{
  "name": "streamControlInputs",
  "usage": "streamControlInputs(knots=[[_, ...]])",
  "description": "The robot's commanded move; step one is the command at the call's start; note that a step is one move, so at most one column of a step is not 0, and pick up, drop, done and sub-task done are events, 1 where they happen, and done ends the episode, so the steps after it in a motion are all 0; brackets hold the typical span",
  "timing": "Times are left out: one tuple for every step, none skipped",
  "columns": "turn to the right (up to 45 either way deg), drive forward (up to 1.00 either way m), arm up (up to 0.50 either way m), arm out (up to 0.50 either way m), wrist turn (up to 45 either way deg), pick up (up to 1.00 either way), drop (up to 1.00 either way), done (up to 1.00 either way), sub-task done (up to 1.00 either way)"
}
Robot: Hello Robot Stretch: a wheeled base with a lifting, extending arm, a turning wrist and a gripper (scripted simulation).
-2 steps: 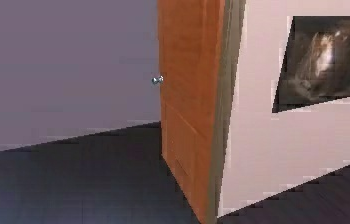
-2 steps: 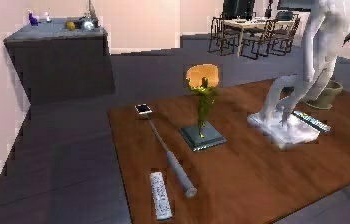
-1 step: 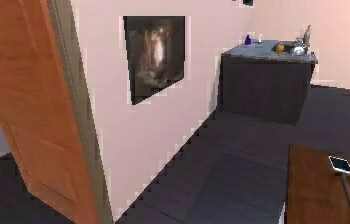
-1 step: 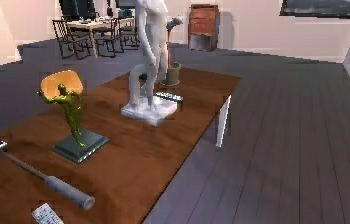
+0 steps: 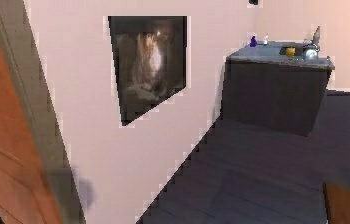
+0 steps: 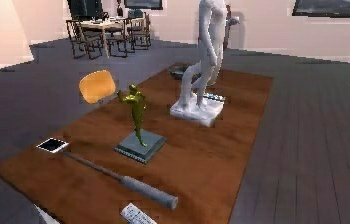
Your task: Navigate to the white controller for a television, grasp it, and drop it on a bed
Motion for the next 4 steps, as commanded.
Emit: streamControlInputs(knots=[[12.0,0.00,0.00,0.00,0.0,0.00,0.00,0.00,0.00],[0.0,0.45,0.00,0.00,0.0,0.00,0.00,0.00,0.00],[27.0,0.00,0.00,0.00,0.0,0.00,0.00,0.00,0.00],[0.0,0.05,0.00,0.00,0.0,0.00,0.00,0.00,0.00]])
